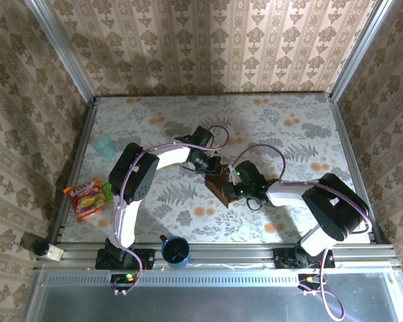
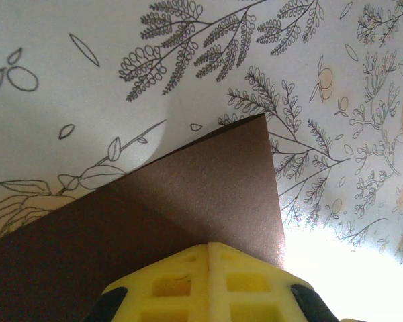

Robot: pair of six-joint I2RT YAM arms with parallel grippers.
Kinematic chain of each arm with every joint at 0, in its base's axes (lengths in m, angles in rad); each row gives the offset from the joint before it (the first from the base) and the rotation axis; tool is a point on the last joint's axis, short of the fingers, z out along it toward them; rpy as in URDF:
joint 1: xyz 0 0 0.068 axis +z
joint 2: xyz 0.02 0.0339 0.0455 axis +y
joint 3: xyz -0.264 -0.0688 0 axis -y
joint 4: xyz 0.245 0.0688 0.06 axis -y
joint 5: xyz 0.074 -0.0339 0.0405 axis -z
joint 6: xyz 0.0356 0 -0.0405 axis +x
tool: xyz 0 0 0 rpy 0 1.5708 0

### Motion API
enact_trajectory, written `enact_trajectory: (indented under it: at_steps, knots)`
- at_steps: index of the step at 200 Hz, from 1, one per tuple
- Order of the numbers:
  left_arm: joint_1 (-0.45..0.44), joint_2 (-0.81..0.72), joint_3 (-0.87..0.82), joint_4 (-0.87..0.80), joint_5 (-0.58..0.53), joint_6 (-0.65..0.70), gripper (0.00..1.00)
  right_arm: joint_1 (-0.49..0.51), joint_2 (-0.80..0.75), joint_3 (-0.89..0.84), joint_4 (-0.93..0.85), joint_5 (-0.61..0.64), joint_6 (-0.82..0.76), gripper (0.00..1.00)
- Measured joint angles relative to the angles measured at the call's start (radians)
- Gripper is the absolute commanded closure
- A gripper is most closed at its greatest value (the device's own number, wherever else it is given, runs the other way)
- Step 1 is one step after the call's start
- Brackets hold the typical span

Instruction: Fold a paper plane with a square sheet of paper (fold left side to right side)

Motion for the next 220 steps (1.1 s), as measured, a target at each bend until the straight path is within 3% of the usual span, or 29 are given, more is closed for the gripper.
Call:
enact_trajectory:
  at_steps: [119, 220]
  knots:
    - [0.0, 0.0, 0.0, 0.0, 0.0, 0.0, 0.99, -0.002, 0.018, 0.02, 0.0, 0.0, 0.0, 1.0]
    - [0.0, 0.0, 0.015, -0.015, -0.015, 0.01, 0.87, -0.002, 0.051, 0.018, 0.038, -0.014, 0.002, 1.0]
